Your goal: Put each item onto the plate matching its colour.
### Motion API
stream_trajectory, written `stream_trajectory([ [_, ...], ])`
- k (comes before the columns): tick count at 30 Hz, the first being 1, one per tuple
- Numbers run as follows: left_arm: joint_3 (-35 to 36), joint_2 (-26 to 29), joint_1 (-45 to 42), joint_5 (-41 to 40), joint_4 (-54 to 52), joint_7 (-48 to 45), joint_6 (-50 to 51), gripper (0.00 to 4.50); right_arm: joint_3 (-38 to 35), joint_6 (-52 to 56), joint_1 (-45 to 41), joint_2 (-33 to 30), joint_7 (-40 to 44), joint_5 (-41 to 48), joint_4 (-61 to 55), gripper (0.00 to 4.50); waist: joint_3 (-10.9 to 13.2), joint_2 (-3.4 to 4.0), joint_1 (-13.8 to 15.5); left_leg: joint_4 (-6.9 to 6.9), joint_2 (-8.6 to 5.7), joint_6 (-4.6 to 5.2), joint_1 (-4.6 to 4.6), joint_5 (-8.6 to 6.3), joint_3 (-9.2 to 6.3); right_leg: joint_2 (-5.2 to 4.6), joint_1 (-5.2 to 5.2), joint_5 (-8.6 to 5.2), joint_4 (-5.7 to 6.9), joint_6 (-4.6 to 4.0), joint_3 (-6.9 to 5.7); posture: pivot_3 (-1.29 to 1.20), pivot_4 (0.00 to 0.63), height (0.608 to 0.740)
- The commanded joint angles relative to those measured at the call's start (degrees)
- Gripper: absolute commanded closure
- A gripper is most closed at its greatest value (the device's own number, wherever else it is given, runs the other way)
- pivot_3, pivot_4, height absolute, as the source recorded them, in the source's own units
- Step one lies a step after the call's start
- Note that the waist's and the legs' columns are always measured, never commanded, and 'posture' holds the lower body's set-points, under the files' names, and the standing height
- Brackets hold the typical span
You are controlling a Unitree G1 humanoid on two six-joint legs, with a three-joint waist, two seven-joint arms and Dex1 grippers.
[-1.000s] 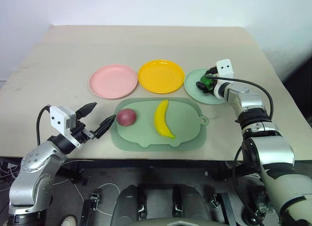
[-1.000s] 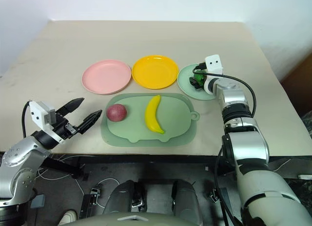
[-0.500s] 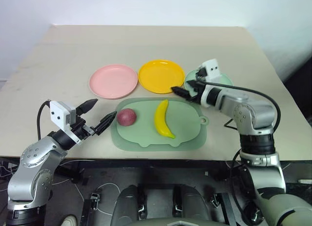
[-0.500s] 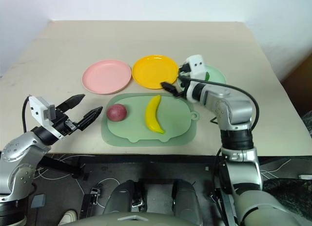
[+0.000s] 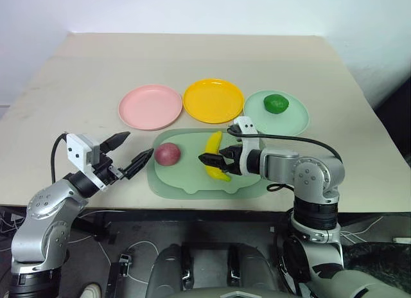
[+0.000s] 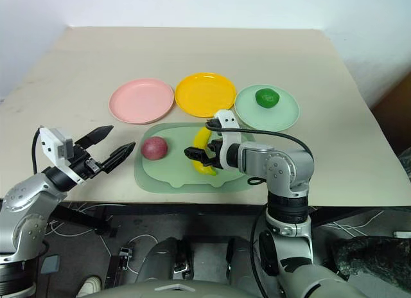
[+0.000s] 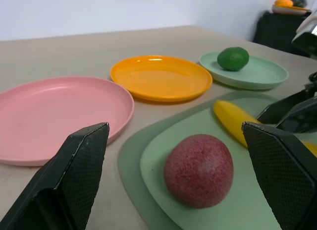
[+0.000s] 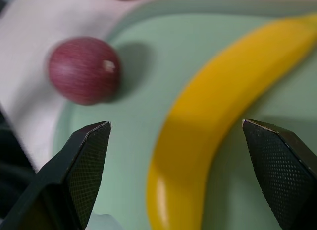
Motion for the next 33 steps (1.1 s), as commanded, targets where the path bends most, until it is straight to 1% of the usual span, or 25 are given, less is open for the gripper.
stream_trajectory([
  [1, 0.6, -0.1, 0.1, 0.5, 0.2, -0.7, -2.0, 0.0, 1.3, 0.1, -0.9, 0.7, -2.4, -2.4, -0.1, 0.03, 0.0, 0.0, 0.0, -0.01, 0.0, 0.0, 0.0, 0.0, 0.0, 0.0, 0.0, 0.0, 0.0, 0.0, 0.0, 0.0, 0.15, 0.695],
  [4, 0.2, -0.4, -0.1, 0.7, 0.2, -0.6, -2.2, 0.0, 7.7, -2.5, -0.6, -1.0, -4.1, -6.0, 2.0, 0.03, 0.0, -0.05, -0.1, -0.01, 0.0, -0.1, 0.01, -0.06, 0.01, 0.0, 0.0, 0.0, -0.01, 0.0, 0.0, 0.0, 0.15, 0.695],
  [10, -0.2, -0.5, -0.4, 1.0, -0.2, -0.4, -1.9, 0.0, 13.3, -4.8, -1.2, -4.1, -2.2, -7.2, 1.4, 0.03, -0.1, -0.12, -0.1, -0.01, 0.01, -0.15, 0.02, -0.09, 0.0, -0.01, 0.02, 0.0, -0.02, -0.01, 0.0, 0.0, 0.15, 0.695],
  [14, -0.7, -0.4, -0.4, 1.0, -0.6, -0.3, -1.5, 0.0, 15.5, -5.2, -0.7, -4.5, -1.4, -7.6, 1.4, 0.03, -0.1, -0.13, -0.1, -0.01, 0.02, -0.15, 0.03, -0.09, -0.01, -0.01, 0.02, 0.0, -0.02, -0.01, 0.0, 0.0, 0.15, 0.695],
  [16, -0.8, -0.4, -0.5, 0.9, -0.6, -0.2, -1.4, 0.0, 15.9, -5.4, -0.5, -4.9, -1.0, -7.6, 1.1, 0.41, -0.1, -0.14, -0.1, -0.01, 0.02, -0.15, 0.03, -0.09, 0.0, -0.01, 0.02, 0.0, -0.02, -0.01, 0.0, 0.0, 0.15, 0.695],
  [18, -0.7, -0.3, -0.5, 0.9, -0.4, -0.3, -1.5, 0.0, 15.9, -5.5, -0.4, -5.2, -0.5, -7.7, 0.7, 0.9, -0.1, -0.13, -0.1, -0.01, 0.02, -0.15, 0.02, -0.09, -0.01, -0.01, 0.02, 0.0, -0.02, -0.01, 0.0, 0.0, 0.15, 0.695],
  [23, -0.3, 0.0, -0.2, 1.0, 0.2, -0.9, -2.0, 0.0, 15.0, -4.8, -0.4, -5.6, 1.1, -7.4, -0.1, 2.69, -0.1, -0.13, -0.1, -0.03, 0.02, -0.15, 0.01, -0.09, 0.0, -0.01, 0.0, 0.0, -0.04, -0.01, 0.0, 0.0, 0.15, 0.695],
  [24, -0.2, 0.0, -0.1, 1.0, 0.5, -1.0, -2.1, 0.0, 14.5, -4.4, -0.4, -5.3, 1.4, -7.1, -0.2, 2.83, -0.1, -0.13, -0.1, -0.03, 0.03, -0.15, 0.01, -0.09, -0.01, -0.01, 0.0, 0.0, -0.04, -0.01, 0.0, 0.0, 0.15, 0.695],
  [26, -0.1, 0.0, -0.1, 1.1, 0.8, -1.3, -2.3, 0.0, 12.8, -2.6, -0.4, -4.8, 2.6, -6.0, 0.1, 2.83, -0.1, -0.13, 0.0, -0.03, 0.03, -0.15, 0.01, -0.09, -0.01, -0.01, 0.0, -0.01, -0.05, -0.01, 0.0, 0.0, 0.15, 0.695],
  [29, -0.1, 0.0, -0.1, 1.2, 1.1, -1.5, -2.4, 0.0, 10.5, -2.3, -1.0, -5.8, 6.3, -3.3, -1.2, 2.83, -0.1, -0.13, 0.0, -0.05, 0.03, -0.14, 0.0, -0.1, -0.01, -0.01, 0.0, -0.01, -0.08, -0.01, 0.0, 0.0, 0.15, 0.695],
  [31, 0.1, -0.1, -0.1, 1.1, 1.2, -1.6, -2.5, 0.0, 7.3, -4.3, -3.2, -6.4, 9.5, -0.7, -1.9, 2.83, -0.1, -0.11, 0.0, -0.05, 0.03, -0.14, -0.02, -0.1, -0.01, -0.01, -0.03, 0.0, -0.08, -0.02, 0.0, 0.0, 0.15, 0.695],
  [33, 0.1, -0.1, 0.0, 1.2, 1.3, -1.7, -2.7, 0.0, 4.2, -7.9, -6.7, -6.4, 11.0, 0.3, -0.1, 2.83, -0.1, -0.08, 0.0, -0.05, 0.03, -0.12, -0.05, -0.09, -0.01, -0.01, -0.06, 0.0, -0.07, -0.02, 0.0, 0.0, 0.15, 0.695],
])
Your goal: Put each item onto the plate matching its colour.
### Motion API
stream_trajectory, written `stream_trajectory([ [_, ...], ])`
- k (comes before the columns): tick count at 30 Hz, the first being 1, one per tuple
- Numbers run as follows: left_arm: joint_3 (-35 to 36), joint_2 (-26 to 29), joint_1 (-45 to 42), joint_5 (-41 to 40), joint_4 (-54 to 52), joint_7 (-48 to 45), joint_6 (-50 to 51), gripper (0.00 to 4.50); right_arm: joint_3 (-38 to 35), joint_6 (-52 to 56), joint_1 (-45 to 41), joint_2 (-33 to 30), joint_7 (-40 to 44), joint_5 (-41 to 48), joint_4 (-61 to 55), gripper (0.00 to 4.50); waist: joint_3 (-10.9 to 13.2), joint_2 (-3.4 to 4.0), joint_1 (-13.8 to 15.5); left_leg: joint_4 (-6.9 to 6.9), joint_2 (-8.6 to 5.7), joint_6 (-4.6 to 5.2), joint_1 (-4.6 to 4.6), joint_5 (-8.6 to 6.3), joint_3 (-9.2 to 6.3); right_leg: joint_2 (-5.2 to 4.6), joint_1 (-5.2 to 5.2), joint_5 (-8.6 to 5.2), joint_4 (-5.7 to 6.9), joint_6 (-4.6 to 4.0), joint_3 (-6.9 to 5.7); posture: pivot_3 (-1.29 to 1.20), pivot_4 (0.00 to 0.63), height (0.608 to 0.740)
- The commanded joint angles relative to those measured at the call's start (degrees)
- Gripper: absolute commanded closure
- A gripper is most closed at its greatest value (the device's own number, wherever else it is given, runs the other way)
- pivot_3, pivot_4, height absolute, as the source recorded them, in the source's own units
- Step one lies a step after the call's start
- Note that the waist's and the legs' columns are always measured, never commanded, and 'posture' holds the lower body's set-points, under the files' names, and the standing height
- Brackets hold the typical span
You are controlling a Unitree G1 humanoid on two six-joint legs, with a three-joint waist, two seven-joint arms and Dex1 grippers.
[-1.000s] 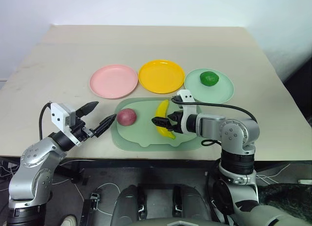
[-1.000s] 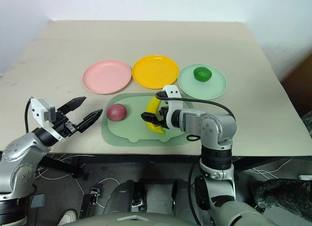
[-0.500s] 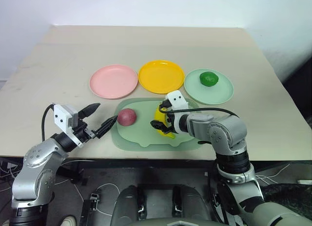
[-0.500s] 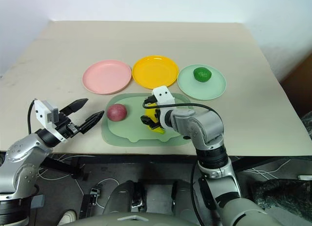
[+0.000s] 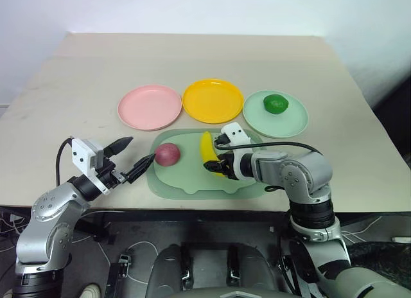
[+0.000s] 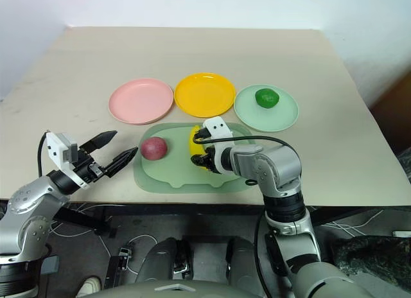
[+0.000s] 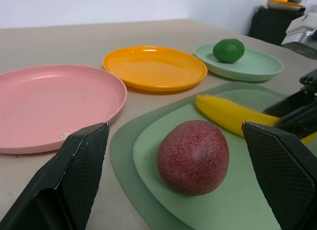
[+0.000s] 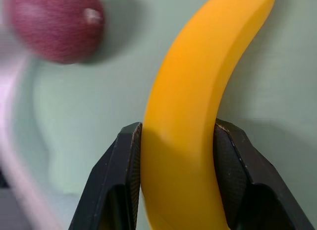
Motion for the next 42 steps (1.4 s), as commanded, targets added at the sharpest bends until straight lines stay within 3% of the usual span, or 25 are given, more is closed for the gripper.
stream_trajectory([
  [1, 1.4, 0.4, -0.4, 0.1, -0.2, -0.4, -1.6, 0.0, -5.3, -7.9, -8.6, -0.5, 3.3, 1.6, 3.4, 2.83, 0.0, 0.04, -0.1, 0.0, -0.01, 0.01, -0.03, 0.0, 0.01, 0.0, -0.04, 0.01, 0.0, -0.01, 0.0, 0.0, 0.15, 0.695],
  [6, 1.2, 0.1, -0.9, 0.4, 0.6, -0.4, -2.3, 0.0, 1.4, -22.2, -17.6, -2.2, 7.7, -5.0, 23.4, 2.83, 0.0, 0.0, -0.4, -0.04, -0.03, 0.06, 0.02, 0.04, 0.05, 0.06, -0.02, 0.02, 0.0, -0.04, -0.01, 0.0, 0.15, 0.695],
  [10, 0.8, -0.4, -0.7, 0.5, -0.2, 0.5, -2.5, 0.0, 2.3, -34.4, -24.6, 0.6, 7.7, -10.3, 42.9, 2.83, 0.0, 0.0, -0.8, -0.09, -0.07, 0.13, -0.07, 0.1, 0.16, 0.05, -0.1, 0.03, -0.02, -0.02, 0.0, 0.0, 0.15, 0.695],
  [16, 1.0, -0.8, 1.0, 0.4, -3.0, 2.5, -1.9, 0.0, -0.7, -50.9, -36.2, 4.2, 4.9, -15.0, 72.3, 2.83, 0.1, 0.02, -1.6, -0.09, -0.05, 0.12, -0.09, 0.12, 0.46, 0.06, -0.19, 0.03, 0.06, -0.01, 0.05, 0.0, 0.15, 0.695],
  [21, 1.3, -0.9, 2.2, 0.1, -5.7, 4.6, -1.1, 0.0, -3.3, -59.6, -41.2, 5.8, 1.3, -17.5, 85.8, 2.83, 0.1, 0.02, -1.6, -0.1, -0.03, 0.11, -0.09, 0.12, 0.52, 0.06, -0.23, 0.03, 0.07, -0.01, 0.1, 0.0, 0.15, 0.695],
  [24, 1.3, -0.9, 2.7, -0.1, -7.1, 5.9, -0.5, 0.0, -4.1, -62.6, -42.1, 6.7, -0.9, -19.0, 89.1, 2.83, 0.1, 0.03, -1.6, -0.08, -0.03, 0.11, -0.08, 0.12, 0.53, 0.06, -0.23, 0.03, 0.09, 0.0, 0.14, 0.0, 0.15, 0.695],
  [32, 2.4, -0.5, 3.9, -0.8, -8.3, 6.8, 0.0, 0.0, -6.8, -65.9, -44.7, 6.5, -0.5, -20.4, 90.4, 0.05, 0.1, 0.04, -1.7, -0.07, -0.02, 0.11, -0.09, 0.12, 0.49, 0.06, -0.27, 0.03, 0.12, -0.01, 0.17, 0.0, 0.15, 0.695],
  [38, 2.6, -0.7, 3.8, -0.6, -7.5, 6.4, -0.4, 0.0, -7.2, -66.6, -44.1, 5.3, 6.8, -19.6, 84.6, 0.02, 0.1, 0.04, -1.6, -0.07, -0.01, 0.1, -0.09, 0.12, 0.48, 0.06, -0.28, 0.03, 0.12, -0.01, 0.19, 0.0, 0.15, 0.695],
  [42, 2.0, -0.8, 3.6, -0.8, -8.5, 6.8, 0.5, 0.0, -6.0, -59.5, -35.5, 4.7, 15.4, -15.9, 66.4, 0.02, 0.0, 0.01, -1.4, -0.08, -0.01, 0.11, -0.09, 0.12, 0.42, 0.06, -0.27, 0.03, 0.1, -0.01, 0.19, 0.0, 0.15, 0.695],
])
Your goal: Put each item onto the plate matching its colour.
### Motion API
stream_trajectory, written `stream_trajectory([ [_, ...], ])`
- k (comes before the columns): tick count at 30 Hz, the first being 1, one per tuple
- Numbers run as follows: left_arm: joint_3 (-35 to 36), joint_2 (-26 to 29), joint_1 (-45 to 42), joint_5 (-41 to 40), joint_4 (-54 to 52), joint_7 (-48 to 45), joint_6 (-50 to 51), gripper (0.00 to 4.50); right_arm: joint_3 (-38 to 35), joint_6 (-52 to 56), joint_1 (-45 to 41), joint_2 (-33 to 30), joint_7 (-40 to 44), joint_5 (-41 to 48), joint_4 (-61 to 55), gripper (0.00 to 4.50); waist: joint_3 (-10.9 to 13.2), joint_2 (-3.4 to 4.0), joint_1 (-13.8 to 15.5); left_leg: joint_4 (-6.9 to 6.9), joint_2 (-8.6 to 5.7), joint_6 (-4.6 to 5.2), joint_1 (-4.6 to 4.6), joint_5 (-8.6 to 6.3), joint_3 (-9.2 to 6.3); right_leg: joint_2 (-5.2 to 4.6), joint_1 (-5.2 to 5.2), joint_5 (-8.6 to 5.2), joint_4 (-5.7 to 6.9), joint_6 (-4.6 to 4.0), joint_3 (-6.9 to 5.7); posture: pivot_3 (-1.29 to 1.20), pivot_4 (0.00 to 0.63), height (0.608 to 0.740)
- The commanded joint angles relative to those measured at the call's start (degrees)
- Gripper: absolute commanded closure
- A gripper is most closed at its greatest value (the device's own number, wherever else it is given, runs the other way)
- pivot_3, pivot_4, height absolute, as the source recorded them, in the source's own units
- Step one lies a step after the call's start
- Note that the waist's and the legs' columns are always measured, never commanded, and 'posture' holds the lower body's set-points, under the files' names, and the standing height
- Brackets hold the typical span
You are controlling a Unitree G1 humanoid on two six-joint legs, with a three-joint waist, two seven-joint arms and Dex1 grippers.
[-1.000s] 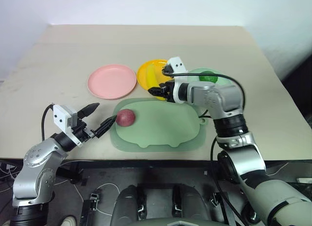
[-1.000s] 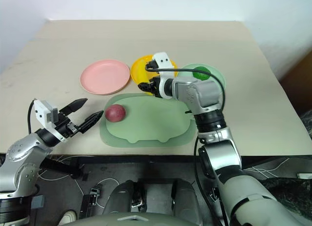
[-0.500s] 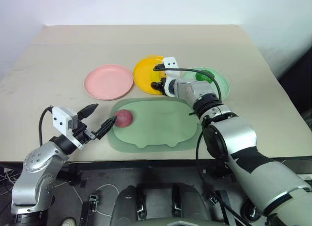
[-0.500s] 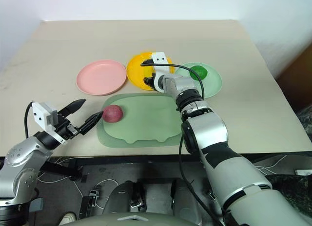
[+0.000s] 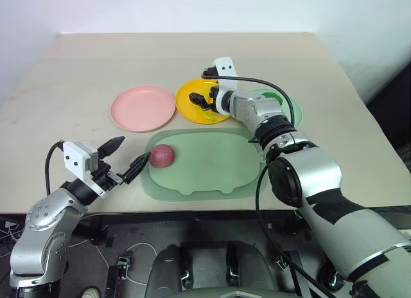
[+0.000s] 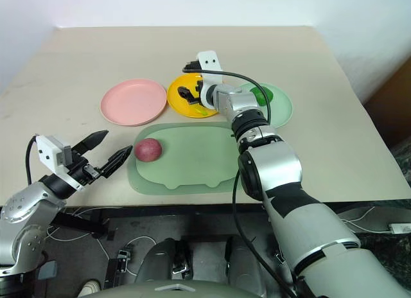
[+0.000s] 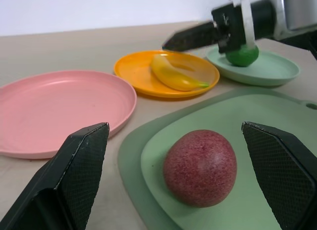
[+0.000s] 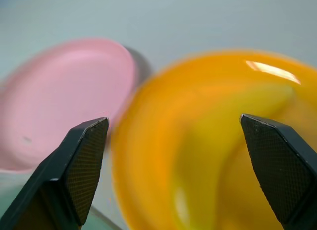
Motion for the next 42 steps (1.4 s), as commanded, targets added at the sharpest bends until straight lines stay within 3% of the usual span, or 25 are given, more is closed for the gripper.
stream_trajectory([
  [1, 0.3, 0.0, -0.1, -0.7, -2.7, 0.3, 0.1, 0.0, 0.9, 6.6, 8.3, -1.1, 7.3, 4.5, -20.8, 0.02, 0.0, -0.01, 0.2, 0.01, 0.0, 0.0, 0.0, 0.0, -0.04, 0.0, 0.02, 0.0, -0.01, 0.0, -0.01, 0.0, 0.15, 0.695],
  [6, -1.3, -0.8, -0.8, -0.4, -3.8, 1.9, 1.6, 0.0, 8.6, 16.3, 28.7, -5.7, 16.4, 10.2, -56.9, 0.02, 0.0, -0.02, 0.3, 0.03, 0.01, 0.0, 0.01, 0.0, -0.2, -0.05, 0.11, 0.0, -0.04, 0.0, -0.04, 0.0, 0.15, 0.695],
  [13, -5.9, -3.3, -4.8, 2.9, -0.6, 4.4, 1.6, 0.0, 13.7, 20.5, 42.4, -12.9, 17.8, 11.5, -76.3, 0.02, 0.0, -0.03, 0.2, 0.03, -0.01, -0.03, 0.15, -0.01, -0.21, -0.01, 0.2, 0.0, -0.01, -0.01, -0.05, 0.0, 0.15, 0.695],
  [33, -13.4, -4.2, -13.8, 8.9, 16.7, -4.7, -1.3, 0.0, 8.1, 24.9, 54.1, -21.6, 11.8, 15.7, -86.9, 0.02, 0.0, -0.07, 0.7, 0.08, -0.05, 0.02, 0.16, -0.01, -0.31, -0.04, 0.28, 0.01, -0.05, -0.01, -0.09, 0.0, 0.15, 0.695],
  [39, -13.2, -4.8, -15.3, 8.9, 18.5, -6.5, -2.1, 1.36, 7.7, 24.3, 53.8, -22.1, 10.5, 15.5, -85.8, 0.0, 0.0, -0.07, 1.4, 0.12, -0.04, 0.04, 0.16, -0.01, -0.33, -0.05, 0.31, 0.01, -0.05, -0.01, -0.1, 0.0, 0.15, 0.695],
  [42, -12.4, -4.1, -14.5, 8.3, 17.7, -7.3, -1.8, 1.38, 7.8, 24.1, 53.8, -22.4, 10.0, 15.0, -85.3, 0.0, 0.0, -0.07, 1.6, 0.12, -0.04, 0.04, 0.16, -0.01, -0.34, -0.05, 0.31, 0.01, -0.05, -0.01, -0.1, 0.0, 0.15, 0.695],
])
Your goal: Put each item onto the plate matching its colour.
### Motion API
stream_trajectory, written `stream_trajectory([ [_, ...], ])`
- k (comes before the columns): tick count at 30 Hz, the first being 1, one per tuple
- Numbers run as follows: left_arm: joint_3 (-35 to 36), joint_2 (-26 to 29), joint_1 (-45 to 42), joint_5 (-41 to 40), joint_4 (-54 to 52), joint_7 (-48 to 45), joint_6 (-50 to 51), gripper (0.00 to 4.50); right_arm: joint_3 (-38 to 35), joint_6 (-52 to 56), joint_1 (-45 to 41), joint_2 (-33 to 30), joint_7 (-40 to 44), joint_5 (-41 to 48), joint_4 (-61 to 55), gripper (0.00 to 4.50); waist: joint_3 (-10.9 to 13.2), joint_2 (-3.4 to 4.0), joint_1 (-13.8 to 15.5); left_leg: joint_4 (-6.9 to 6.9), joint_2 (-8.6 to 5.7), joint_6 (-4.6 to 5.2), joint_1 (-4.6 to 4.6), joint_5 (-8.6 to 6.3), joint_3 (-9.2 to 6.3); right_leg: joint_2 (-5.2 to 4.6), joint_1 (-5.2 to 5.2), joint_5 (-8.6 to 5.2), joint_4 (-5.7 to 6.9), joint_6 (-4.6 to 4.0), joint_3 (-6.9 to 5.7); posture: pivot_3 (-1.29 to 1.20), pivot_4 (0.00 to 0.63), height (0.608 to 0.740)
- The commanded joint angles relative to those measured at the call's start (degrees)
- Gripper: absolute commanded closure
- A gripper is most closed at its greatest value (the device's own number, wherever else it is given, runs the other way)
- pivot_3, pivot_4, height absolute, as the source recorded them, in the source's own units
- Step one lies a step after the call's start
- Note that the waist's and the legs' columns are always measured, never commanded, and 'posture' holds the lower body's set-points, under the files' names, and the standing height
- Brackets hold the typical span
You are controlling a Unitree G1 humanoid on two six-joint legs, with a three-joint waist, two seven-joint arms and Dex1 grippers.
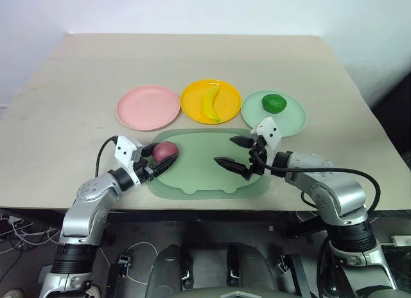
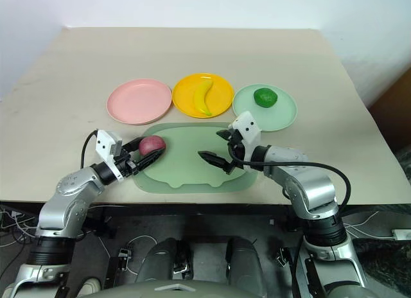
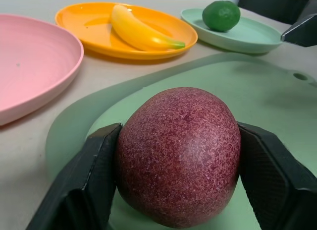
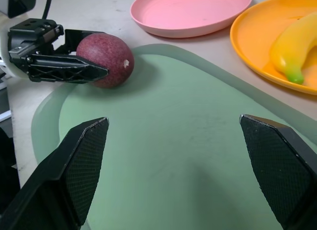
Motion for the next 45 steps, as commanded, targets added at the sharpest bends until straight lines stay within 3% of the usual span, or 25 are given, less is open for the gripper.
stream_trajectory([
  [1, 1.4, 0.9, 0.4, -0.6, -1.8, -1.0, -0.9, 1.38, -1.0, -1.1, -0.4, -0.7, -0.5, 0.2, -1.1, 0.0, 0.0, 0.0, 0.1, 0.0, 0.0, 0.0, 0.0, 0.0, 0.0, 0.0, 0.0, 0.0, 0.0, 0.0, 0.0, 0.0, 0.15, 0.695],
  [8, 8.8, -0.5, -3.6, 0.6, -1.0, 9.3, -2.9, 1.39, -0.1, -1.9, -0.3, -0.6, -0.4, 0.0, -0.5, 0.0, 0.0, -0.01, 0.3, 0.04, 0.02, 0.01, 0.0, 0.0, -0.1, 0.0, 0.06, 0.0, 0.0, 0.0, -0.06, 0.0, 0.15, 0.695],
  [18, 11.3, -2.5, -22.0, 4.1, 16.8, 22.5, -2.5, 1.39, 1.6, -3.9, -3.0, 0.5, -0.8, -1.8, 3.6, 0.0, 0.0, -0.06, 0.3, 0.1, -0.1, 0.05, 0.01, 0.0, -0.17, 0.01, 0.19, 0.03, -0.02, 0.06, -0.17, 0.0, 0.15, 0.695],
  [26, 7.3, -2.9, -35.8, 8.5, 36.2, 24.4, 2.4, 1.39, 1.6, -3.7, -4.3, 1.2, -3.1, -3.4, 5.7, 0.0, 0.0, -0.09, 0.2, 0.13, -0.13, 0.04, 0.01, 0.01, -0.15, 0.03, 0.21, 0.05, -0.01, 0.12, -0.2, 0.0, 0.15, 0.695],
  [35, 5.5, -3.0, -38.0, 11.7, 40.3, 23.7, 1.7, 1.39, 1.0, -3.0, -4.6, 0.9, -4.9, -4.4, 5.4, 0.0, 0.0, -0.12, 0.0, 0.12, -0.1, 0.0, 0.0, 0.04, -0.13, 0.06, 0.17, 0.04, 0.02, 0.13, -0.18, 0.0, 0.15, 0.695],
  [36, 5.6, -3.0, -37.9, 11.8, 40.2, 23.7, 1.6, 0.67, 0.9, -2.8, -4.7, 1.0, -5.2, -4.3, 5.3, 0.0, 0.0, -0.12, 0.0, 0.12, -0.1, 0.0, 0.0, 0.04, -0.14, 0.05, 0.17, 0.04, 0.02, 0.13, -0.18, 0.0, 0.15, 0.695],
  [38, 5.9, -3.0, -37.7, 11.6, 39.6, 23.5, 1.3, 0.11, 0.8, -2.7, -4.7, 1.1, -5.6, -4.4, 5.2, 0.0, 0.0, -0.13, 0.1, 0.13, -0.1, 0.0, 0.0, 0.04, -0.15, 0.05, 0.18, 0.04, 0.02, 0.13, -0.18, 0.0, 0.15, 0.695],
  [45, 7.8, -1.8, -30.6, 7.5, 23.5, 18.1, 2.5, 0.02, -0.1, -3.0, -2.8, 1.4, -7.2, -3.7, 2.7, 0.0, 0.0, -0.13, 0.0, 0.13, -0.09, 0.0, -0.01, 0.04, -0.14, 0.05, 0.16, 0.04, 0.03, 0.13, -0.17, 0.0, 0.15, 0.695],
])
